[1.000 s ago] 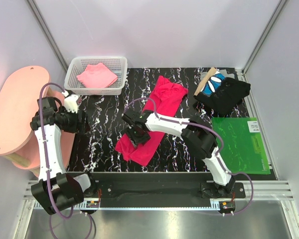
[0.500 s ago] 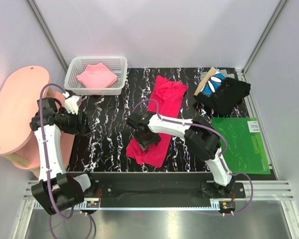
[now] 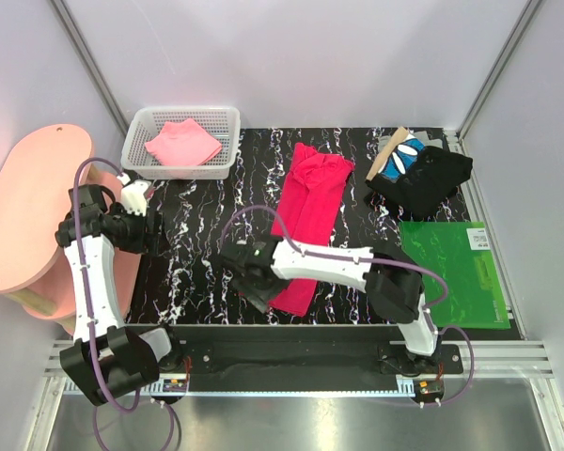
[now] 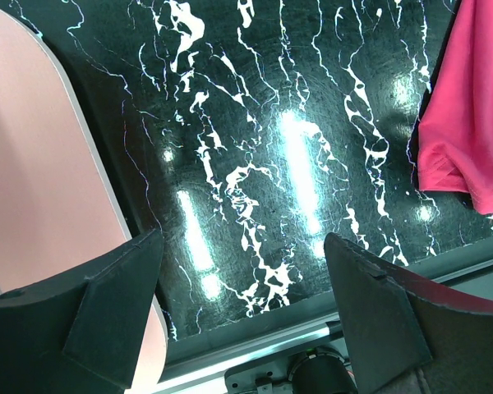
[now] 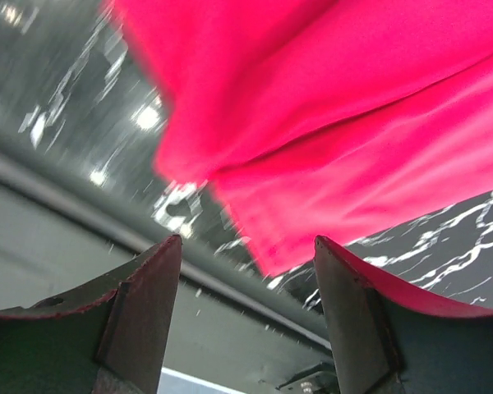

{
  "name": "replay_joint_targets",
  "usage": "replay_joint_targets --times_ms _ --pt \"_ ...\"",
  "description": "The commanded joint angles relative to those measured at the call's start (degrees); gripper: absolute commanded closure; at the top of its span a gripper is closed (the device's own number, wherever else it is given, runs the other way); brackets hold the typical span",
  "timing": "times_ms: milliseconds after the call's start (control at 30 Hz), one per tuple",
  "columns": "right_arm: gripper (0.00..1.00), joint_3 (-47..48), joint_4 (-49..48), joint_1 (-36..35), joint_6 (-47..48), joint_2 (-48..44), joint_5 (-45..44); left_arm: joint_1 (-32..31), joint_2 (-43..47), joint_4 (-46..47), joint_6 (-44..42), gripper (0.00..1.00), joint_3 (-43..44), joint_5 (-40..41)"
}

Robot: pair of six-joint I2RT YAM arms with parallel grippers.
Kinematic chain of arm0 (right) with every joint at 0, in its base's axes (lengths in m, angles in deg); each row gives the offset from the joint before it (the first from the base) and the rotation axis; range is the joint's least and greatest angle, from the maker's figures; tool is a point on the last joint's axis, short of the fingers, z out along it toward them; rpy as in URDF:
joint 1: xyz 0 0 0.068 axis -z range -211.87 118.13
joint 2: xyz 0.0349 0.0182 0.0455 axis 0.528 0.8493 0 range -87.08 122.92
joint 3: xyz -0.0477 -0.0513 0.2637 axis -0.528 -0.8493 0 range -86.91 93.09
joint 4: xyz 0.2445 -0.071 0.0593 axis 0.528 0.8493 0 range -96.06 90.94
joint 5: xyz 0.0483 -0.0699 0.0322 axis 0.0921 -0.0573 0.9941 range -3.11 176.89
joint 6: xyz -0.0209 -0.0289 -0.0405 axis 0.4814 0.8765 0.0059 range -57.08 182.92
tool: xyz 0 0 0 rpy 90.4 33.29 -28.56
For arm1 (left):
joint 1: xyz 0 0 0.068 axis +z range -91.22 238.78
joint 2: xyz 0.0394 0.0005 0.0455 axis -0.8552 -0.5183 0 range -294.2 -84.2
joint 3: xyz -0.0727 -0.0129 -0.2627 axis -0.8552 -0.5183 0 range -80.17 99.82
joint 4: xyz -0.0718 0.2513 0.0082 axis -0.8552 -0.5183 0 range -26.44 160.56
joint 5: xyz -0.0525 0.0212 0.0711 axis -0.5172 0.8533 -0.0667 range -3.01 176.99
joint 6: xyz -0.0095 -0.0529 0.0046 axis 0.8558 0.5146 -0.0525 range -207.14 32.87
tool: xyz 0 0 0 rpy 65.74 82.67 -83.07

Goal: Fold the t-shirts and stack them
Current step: Grab the bottom of the folded rectangular tshirt with right arm

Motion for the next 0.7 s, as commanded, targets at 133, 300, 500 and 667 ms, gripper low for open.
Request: replay_joint_targets --times_ms 133,300,500,667 --pt "0.27 -6.68 -1.43 -6.96 2.36 -2.39 -3.61 0.49 2.11 0.37 -0.45 0.16 -0.05 -2.27" --pt "0.27 -6.34 -3.62 -6.87 3.51 0.60 -5.20 0.49 2.99 0.29 -0.63 0.16 -1.02 -2.01" --pt "0.28 -2.74 -3.89 -6.87 4.47 3.15 -6.43 0.49 3.61 0.37 -1.24 0.16 -2.25 -1.83" --pt "0.29 0.95 -3.80 -6.96 4.82 5.26 -6.25 0.57 2.99 0.37 -1.42 0.16 -2.52 -2.18"
